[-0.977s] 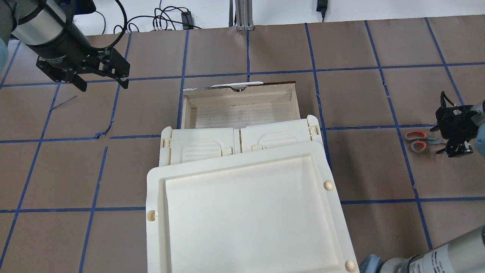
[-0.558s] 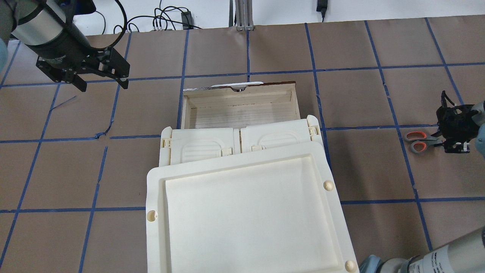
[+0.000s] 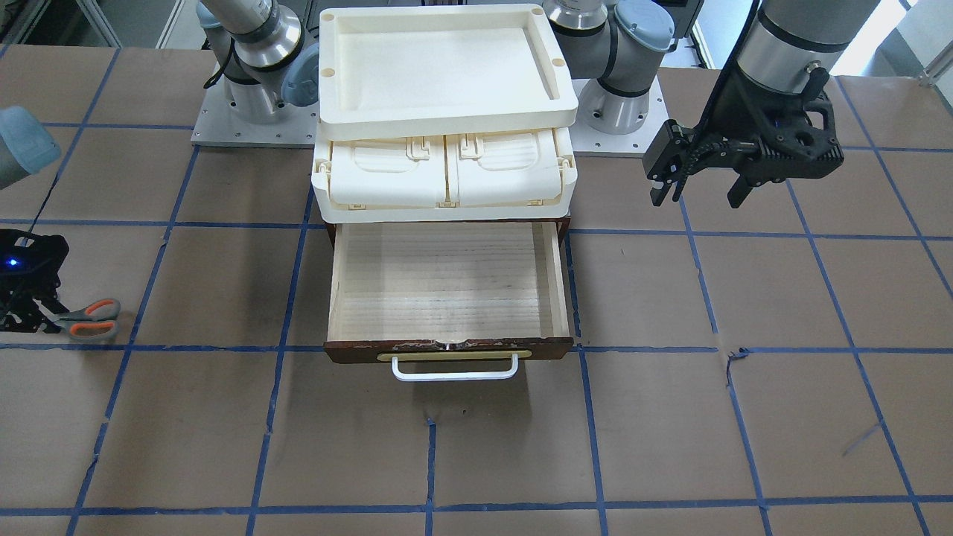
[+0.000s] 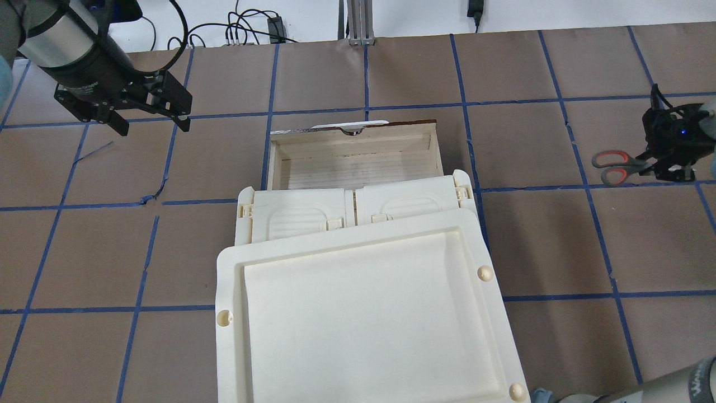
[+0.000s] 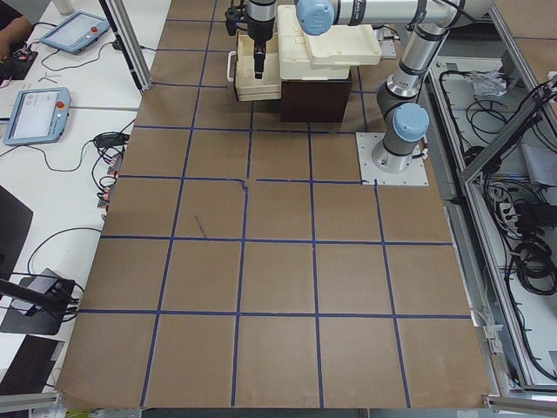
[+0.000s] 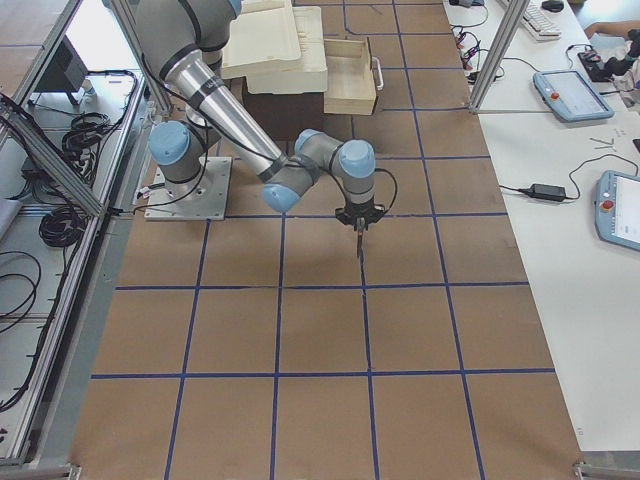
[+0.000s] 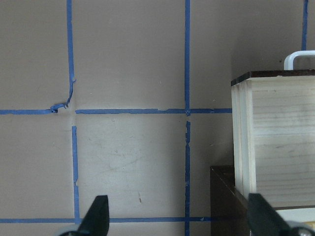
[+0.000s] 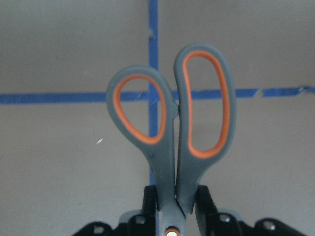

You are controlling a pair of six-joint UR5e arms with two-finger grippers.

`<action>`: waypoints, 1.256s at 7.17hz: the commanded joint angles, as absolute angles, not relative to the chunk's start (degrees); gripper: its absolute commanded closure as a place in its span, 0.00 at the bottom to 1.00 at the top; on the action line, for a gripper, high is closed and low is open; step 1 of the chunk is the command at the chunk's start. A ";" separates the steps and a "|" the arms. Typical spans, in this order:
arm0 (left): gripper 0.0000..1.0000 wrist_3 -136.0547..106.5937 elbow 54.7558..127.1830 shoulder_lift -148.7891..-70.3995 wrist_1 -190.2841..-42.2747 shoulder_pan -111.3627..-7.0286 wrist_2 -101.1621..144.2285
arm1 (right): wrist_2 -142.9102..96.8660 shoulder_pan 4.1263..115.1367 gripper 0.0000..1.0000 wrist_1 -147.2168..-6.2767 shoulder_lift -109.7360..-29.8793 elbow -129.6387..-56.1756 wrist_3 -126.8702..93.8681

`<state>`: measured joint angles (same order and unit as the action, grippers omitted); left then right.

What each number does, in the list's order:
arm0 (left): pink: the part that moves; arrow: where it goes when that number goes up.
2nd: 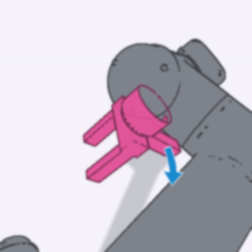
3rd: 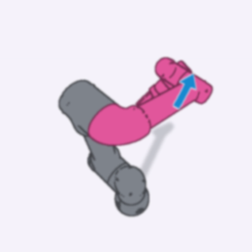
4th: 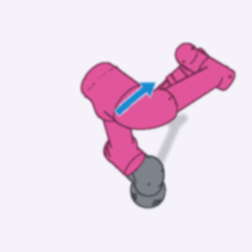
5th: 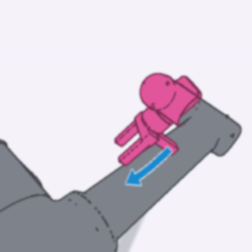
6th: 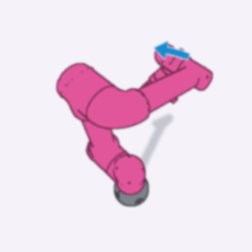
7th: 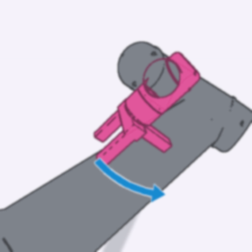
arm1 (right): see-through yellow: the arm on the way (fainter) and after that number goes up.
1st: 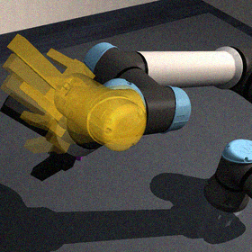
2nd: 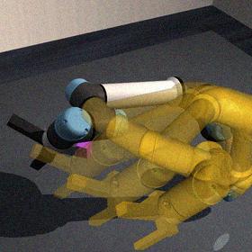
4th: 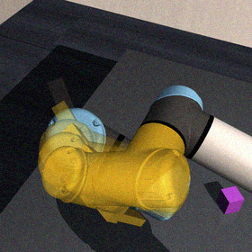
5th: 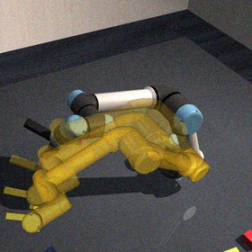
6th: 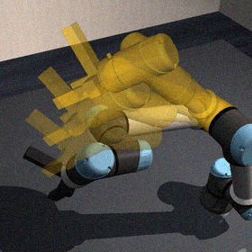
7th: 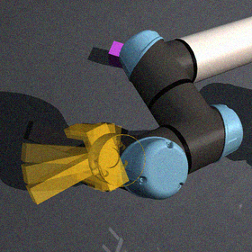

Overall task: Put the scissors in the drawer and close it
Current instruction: 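Carry the scissors with the right gripper over the open drawer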

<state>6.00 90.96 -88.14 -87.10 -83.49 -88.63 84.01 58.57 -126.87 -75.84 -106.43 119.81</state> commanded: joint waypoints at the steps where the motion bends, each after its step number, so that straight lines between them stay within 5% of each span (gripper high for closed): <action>1: 0.00 6.06 90.88 -88.15 -87.01 -83.50 -88.59 | 84.89 71.04 1.00 -114.23 -78.92 -95.50 111.54; 3: 0.00 5.98 90.97 -88.15 -87.10 -83.50 -88.68 | 84.29 83.35 1.00 -104.78 -78.66 -86.69 101.75; 9: 0.00 6.06 90.97 -88.15 -87.10 -83.50 -88.68 | 84.81 108.94 1.00 -113.20 -69.62 -82.79 70.55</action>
